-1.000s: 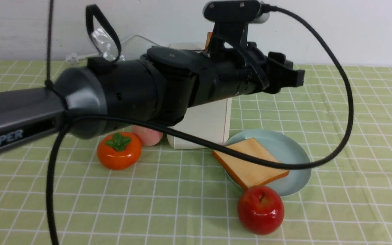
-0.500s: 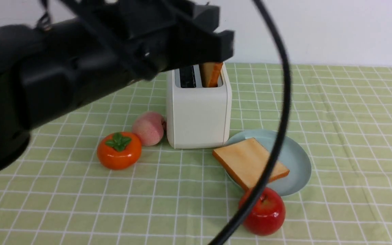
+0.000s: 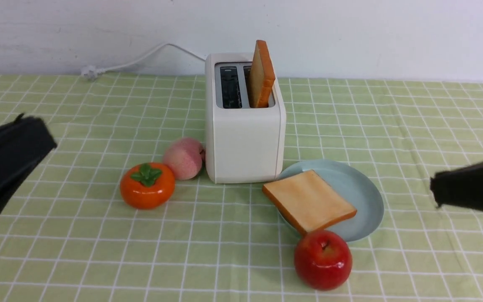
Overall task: Take toasted bread from bread machine on green coffee tablecloth place on plate.
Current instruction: 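Grasp the toast slice in the toaster and pull it up out of the slot with the right gripper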
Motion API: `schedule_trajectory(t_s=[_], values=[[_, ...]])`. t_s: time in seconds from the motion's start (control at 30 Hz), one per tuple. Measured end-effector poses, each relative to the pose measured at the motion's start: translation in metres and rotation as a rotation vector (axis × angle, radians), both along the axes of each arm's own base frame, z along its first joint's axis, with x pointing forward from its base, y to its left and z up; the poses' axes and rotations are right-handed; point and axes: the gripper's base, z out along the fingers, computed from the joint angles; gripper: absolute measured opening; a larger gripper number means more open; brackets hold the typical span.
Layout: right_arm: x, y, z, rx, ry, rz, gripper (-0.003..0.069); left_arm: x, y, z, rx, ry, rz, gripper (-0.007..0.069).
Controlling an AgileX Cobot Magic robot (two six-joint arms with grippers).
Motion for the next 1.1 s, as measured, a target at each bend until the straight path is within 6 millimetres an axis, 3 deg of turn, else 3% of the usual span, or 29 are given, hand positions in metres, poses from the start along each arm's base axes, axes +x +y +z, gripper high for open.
schedule_trajectory(t_s=[0.13,0.23,0.4,0.43,0.47,0.5,0.63,0.77,0.9,0.93,1.0,1.1], values=[[0.032,0.010,0.012,0.024,-0.006,0.010,0.0017,-0.010,0.006,-0.014,-0.007,-0.016,-0.026,-0.0013],[0.061,0.029,0.016,0.017,-0.005,0.046,0.0017,-0.012,0.004,-0.026,0.007,-0.008,-0.057,-0.0013],[0.097,0.065,0.007,-0.042,-0.028,0.103,0.0017,-0.011,0.003,-0.031,0.019,0.002,-0.062,-0.0013],[0.113,0.075,0.004,-0.067,-0.051,0.100,0.0020,-0.011,0.003,-0.031,0.022,0.000,-0.062,-0.0013],[0.114,0.076,0.003,-0.068,-0.054,0.098,0.0020,-0.011,0.003,-0.031,0.024,-0.001,-0.061,-0.0013],[0.131,0.082,0.002,-0.073,-0.075,0.068,0.0029,-0.011,0.003,-0.031,0.035,-0.008,-0.060,-0.0013],[0.160,0.090,-0.003,-0.051,-0.099,-0.015,0.0078,-0.011,0.003,-0.031,0.057,-0.021,-0.058,-0.0013],[0.184,0.096,-0.013,-0.027,-0.131,-0.078,0.0197,-0.011,0.003,-0.031,0.062,-0.025,-0.058,-0.0013],[0.213,0.104,-0.037,0.002,-0.150,-0.153,0.0411,-0.012,0.003,-0.031,0.062,-0.025,-0.061,-0.0013],[0.215,0.105,-0.040,0.004,-0.151,-0.159,0.0422,-0.012,0.003,-0.031,0.062,-0.025,-0.061,-0.0013],[0.228,0.108,-0.053,0.014,-0.157,-0.193,0.0546,-0.012,0.003,-0.031,0.062,-0.025,-0.061,-0.0013],[0.242,0.111,-0.068,0.021,-0.173,-0.227,0.0643,-0.012,0.003,-0.031,0.062,-0.025,-0.061,-0.0013]])
